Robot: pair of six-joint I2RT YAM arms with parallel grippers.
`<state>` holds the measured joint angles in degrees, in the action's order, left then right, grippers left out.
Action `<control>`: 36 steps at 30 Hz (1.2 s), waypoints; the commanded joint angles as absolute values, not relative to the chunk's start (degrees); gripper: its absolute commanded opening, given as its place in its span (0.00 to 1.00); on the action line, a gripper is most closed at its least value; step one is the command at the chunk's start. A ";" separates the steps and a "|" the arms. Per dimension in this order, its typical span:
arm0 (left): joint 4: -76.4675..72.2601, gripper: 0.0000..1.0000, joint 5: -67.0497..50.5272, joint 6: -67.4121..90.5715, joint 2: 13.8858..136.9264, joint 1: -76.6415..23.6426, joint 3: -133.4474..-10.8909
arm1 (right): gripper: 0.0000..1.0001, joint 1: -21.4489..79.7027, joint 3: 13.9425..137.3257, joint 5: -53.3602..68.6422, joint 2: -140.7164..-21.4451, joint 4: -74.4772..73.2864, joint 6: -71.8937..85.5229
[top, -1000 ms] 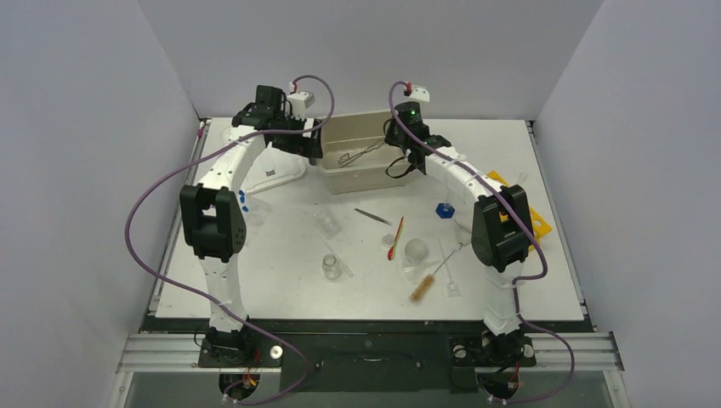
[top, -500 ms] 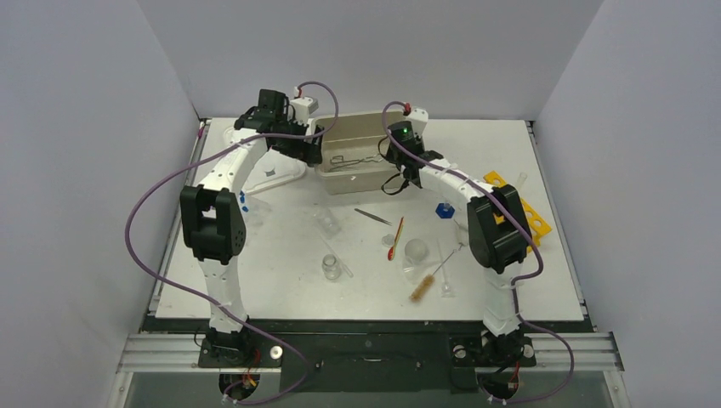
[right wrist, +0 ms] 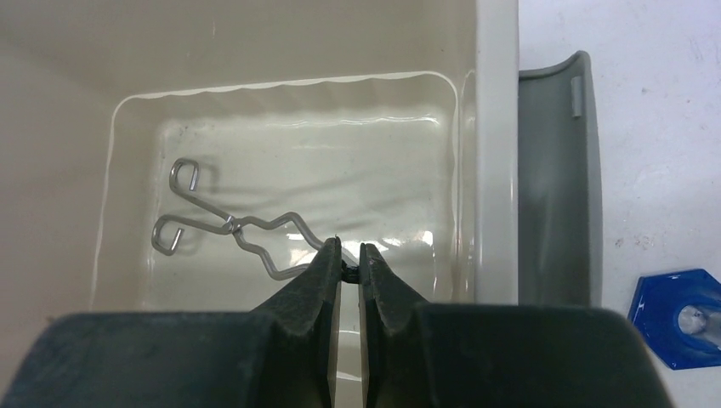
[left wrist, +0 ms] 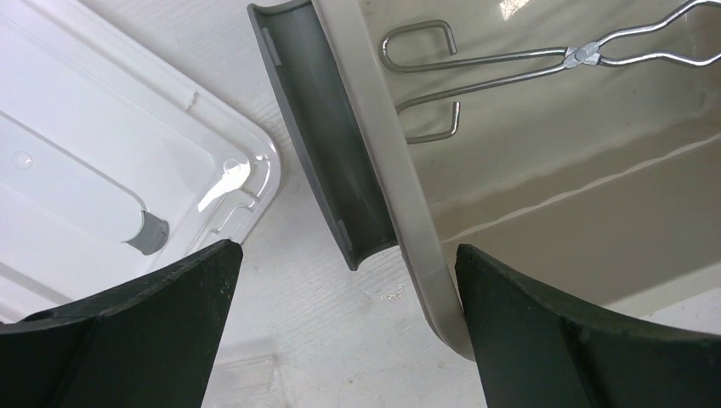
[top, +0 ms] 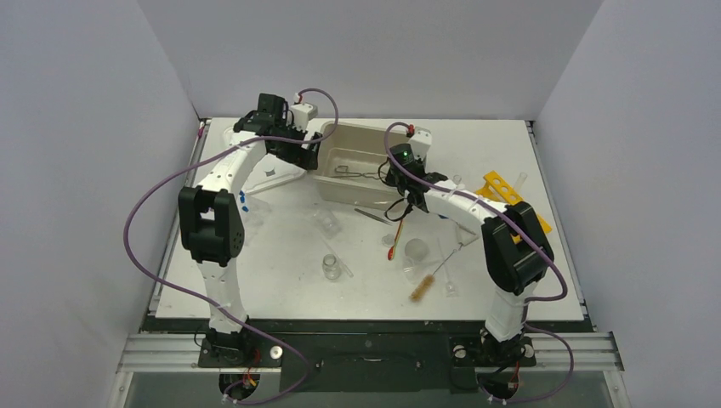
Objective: Organize the chemistry lab equipment
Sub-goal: Place the chemistry item in the storage box.
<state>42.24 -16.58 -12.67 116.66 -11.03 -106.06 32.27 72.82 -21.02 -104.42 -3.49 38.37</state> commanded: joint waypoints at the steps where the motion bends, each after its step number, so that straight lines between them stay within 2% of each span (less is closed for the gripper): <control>1: 43.40 0.97 -18.22 -13.57 112.10 -10.51 -104.68 | 0.00 31.13 78.43 -19.86 -106.16 -6.04 38.43; 9: 43.53 0.97 -22.09 -14.11 108.32 -10.73 -98.04 | 0.00 28.05 91.76 -17.97 -115.74 -9.77 37.59; 11: 43.43 0.97 -22.87 -14.42 107.26 -10.87 -96.62 | 0.04 27.70 94.03 -17.97 -117.51 -10.89 37.56; 19: 43.47 0.97 -25.44 -14.70 105.58 -10.85 -94.79 | 0.25 27.33 99.80 -17.87 -122.12 -14.62 37.09; 20: 43.61 0.97 -25.59 -14.64 105.63 -10.84 -94.93 | 0.35 27.38 100.38 -17.81 -122.40 -15.10 37.05; 21: 43.60 0.97 -25.67 -14.56 105.64 -10.87 -95.02 | 0.40 27.40 100.64 -17.90 -122.46 -15.64 36.95; 22: 43.66 0.97 -25.97 -14.44 105.64 -10.85 -95.36 | 0.52 27.48 100.99 -17.87 -122.39 -15.86 36.89; 23: 43.72 0.97 -26.09 -14.25 105.64 -10.79 -95.58 | 0.60 27.50 101.07 -17.89 -122.28 -16.07 36.62; 30: 44.50 0.97 -25.63 -12.24 105.17 -9.85 -99.38 | 0.66 28.94 100.37 -18.90 -117.04 -15.65 33.76; 36: 46.88 0.97 -25.04 -8.37 105.61 -8.32 -105.00 | 0.76 30.84 101.71 -16.56 -111.26 -17.39 29.03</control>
<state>45.50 -24.71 -11.25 108.29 -9.69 -98.98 29.45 99.22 -17.04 -119.50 -16.58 33.12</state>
